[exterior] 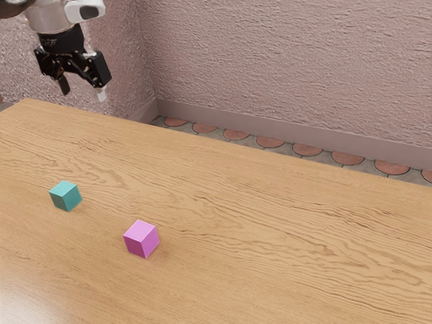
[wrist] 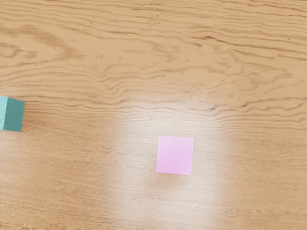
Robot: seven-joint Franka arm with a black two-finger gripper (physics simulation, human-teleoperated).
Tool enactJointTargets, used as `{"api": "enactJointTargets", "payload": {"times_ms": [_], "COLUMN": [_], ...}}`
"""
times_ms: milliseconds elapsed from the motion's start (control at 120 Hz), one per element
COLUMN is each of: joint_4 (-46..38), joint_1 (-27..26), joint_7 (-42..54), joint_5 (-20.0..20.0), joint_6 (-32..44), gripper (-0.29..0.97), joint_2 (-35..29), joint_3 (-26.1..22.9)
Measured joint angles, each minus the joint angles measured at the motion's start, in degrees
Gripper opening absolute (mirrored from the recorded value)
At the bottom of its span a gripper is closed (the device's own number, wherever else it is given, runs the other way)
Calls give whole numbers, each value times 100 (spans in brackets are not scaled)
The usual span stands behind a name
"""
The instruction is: Pick up the blue block with one arm, and put the blue block on the pink block with one arm
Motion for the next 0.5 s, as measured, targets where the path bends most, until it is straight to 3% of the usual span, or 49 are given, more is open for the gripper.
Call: {"api": "enactJointTargets", "payload": {"times_ms": [133,350,500], "joint_4": [-27,-245,-721], "joint_1": [123,2116,3025], "joint_7": [-120,-207,-234], "joint_5": [73,240,267], "joint_6": [87,484,1311], "gripper": [68,68,68], "joint_2": [156,1289,1911], "joint_3": [32,58,77]}}
